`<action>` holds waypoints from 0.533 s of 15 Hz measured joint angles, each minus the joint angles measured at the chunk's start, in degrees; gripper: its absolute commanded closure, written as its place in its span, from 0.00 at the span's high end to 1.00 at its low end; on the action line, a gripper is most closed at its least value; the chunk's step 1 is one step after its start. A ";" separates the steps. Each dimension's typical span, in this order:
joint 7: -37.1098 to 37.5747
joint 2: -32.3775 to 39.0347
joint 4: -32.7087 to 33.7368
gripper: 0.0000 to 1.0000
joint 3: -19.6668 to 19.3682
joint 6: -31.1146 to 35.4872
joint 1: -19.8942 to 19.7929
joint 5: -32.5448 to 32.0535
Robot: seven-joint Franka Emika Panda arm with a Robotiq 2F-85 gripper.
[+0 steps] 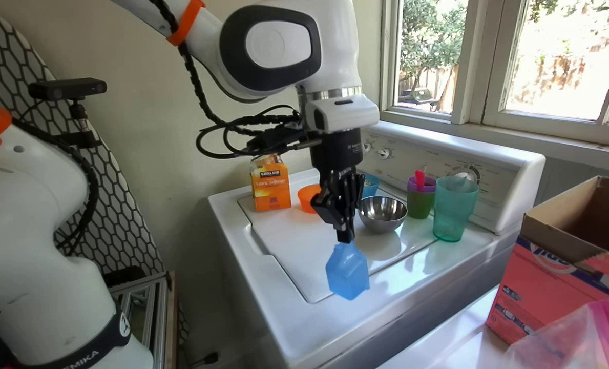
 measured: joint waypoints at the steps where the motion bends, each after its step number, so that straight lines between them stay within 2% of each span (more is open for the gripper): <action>1: 0.01 -1.86 -0.24 0.02 0.01 0.00 -0.52 -1.25; 6: 2.60 -11.43 -0.19 0.02 0.07 0.03 -5.79 -5.63; 7: 3.46 -12.94 0.13 0.08 0.00 0.03 -6.96 -5.63; 8: 3.78 -14.02 0.49 0.08 -0.26 0.03 -7.80 -5.16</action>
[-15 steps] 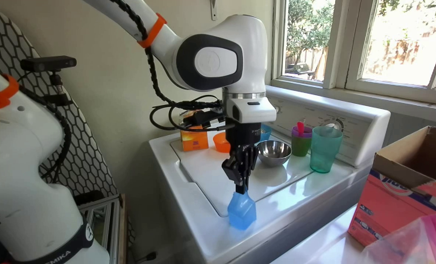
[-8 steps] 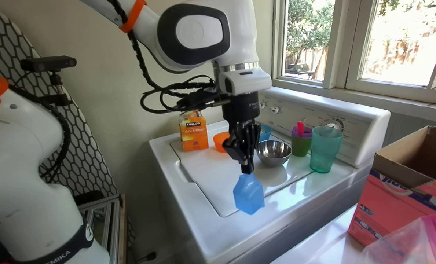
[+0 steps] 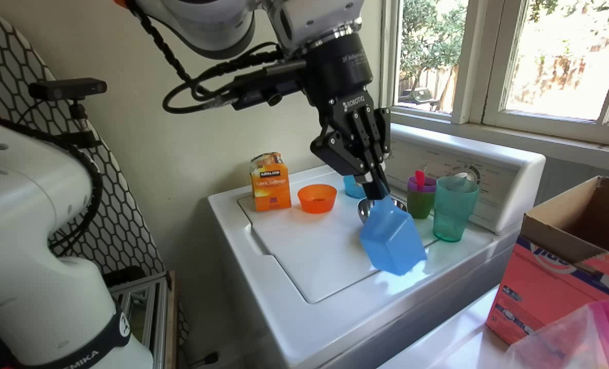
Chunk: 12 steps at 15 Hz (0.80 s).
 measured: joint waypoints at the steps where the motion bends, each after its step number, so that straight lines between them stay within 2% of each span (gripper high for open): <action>1: 0.01 -0.65 0.35 0.08 -0.35 -0.01 -0.48 0.23; 3: 0.12 -0.92 0.62 0.08 -0.71 -0.02 -0.67 0.33; 4: 0.29 -0.89 0.62 0.02 -0.70 -0.02 -0.67 0.34; 7: 0.43 -0.87 0.93 0.02 -0.62 0.13 -0.68 0.22; 10: -1.32 -1.01 4.39 0.02 -0.92 0.30 -1.65 -0.33; 12: -5.08 -1.03 7.13 0.02 -2.25 -0.82 -2.58 -0.41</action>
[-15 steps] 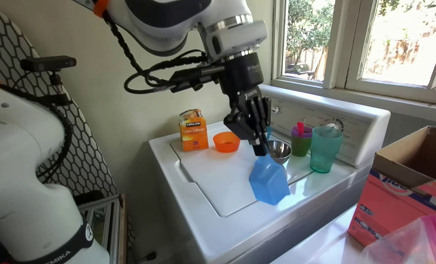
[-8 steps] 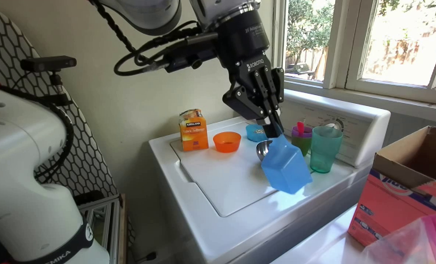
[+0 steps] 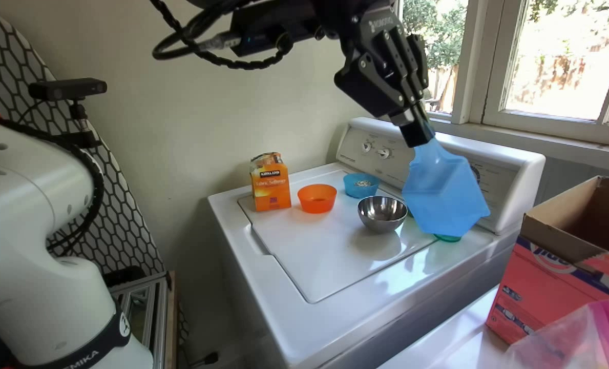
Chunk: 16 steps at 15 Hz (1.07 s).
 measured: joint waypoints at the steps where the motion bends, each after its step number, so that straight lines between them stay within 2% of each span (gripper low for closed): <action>1: -2.47 0.09 1.33 0.02 -1.06 -1.34 -0.24 0.09; 5: -14.46 1.82 6.60 0.02 -5.08 -8.20 -0.39 0.31; 7: -19.01 3.60 9.33 0.02 -5.78 -10.19 -0.60 0.04; 9: -20.04 5.86 12.42 0.02 -5.74 -10.66 -0.99 -0.01; 10: -20.03 6.95 13.69 0.08 -5.62 -10.66 -1.01 -0.01; 12: -20.03 7.76 14.29 0.08 -5.47 -10.66 -1.01 0.03; 13: -20.03 7.74 14.30 0.02 -5.47 -10.66 -1.01 0.03; 16: -20.14 7.76 14.46 0.02 -5.51 -10.66 -1.00 0.08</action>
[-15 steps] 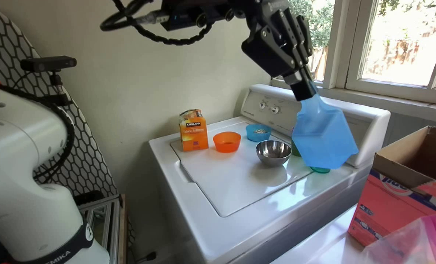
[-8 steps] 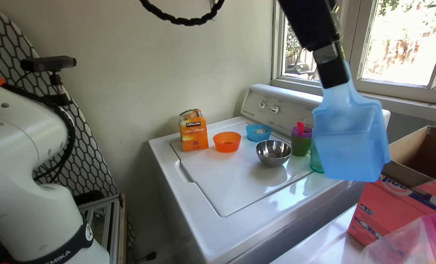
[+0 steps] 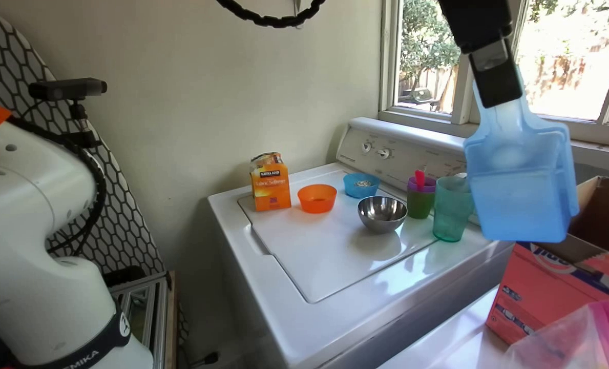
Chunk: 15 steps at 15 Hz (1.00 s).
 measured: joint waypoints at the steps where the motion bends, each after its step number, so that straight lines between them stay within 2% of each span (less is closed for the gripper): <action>1: -0.80 0.26 0.31 0.02 -0.24 0.00 0.01 0.16; 7: -15.67 5.75 4.99 0.02 -5.50 -3.34 0.83 4.16; 9: -18.63 8.71 7.83 0.02 -6.88 -4.48 0.90 5.26; 12: -18.87 12.75 13.12 0.02 -8.05 -5.99 0.91 8.19; 15: -15.00 15.55 17.97 0.02 -8.69 -6.46 0.55 8.69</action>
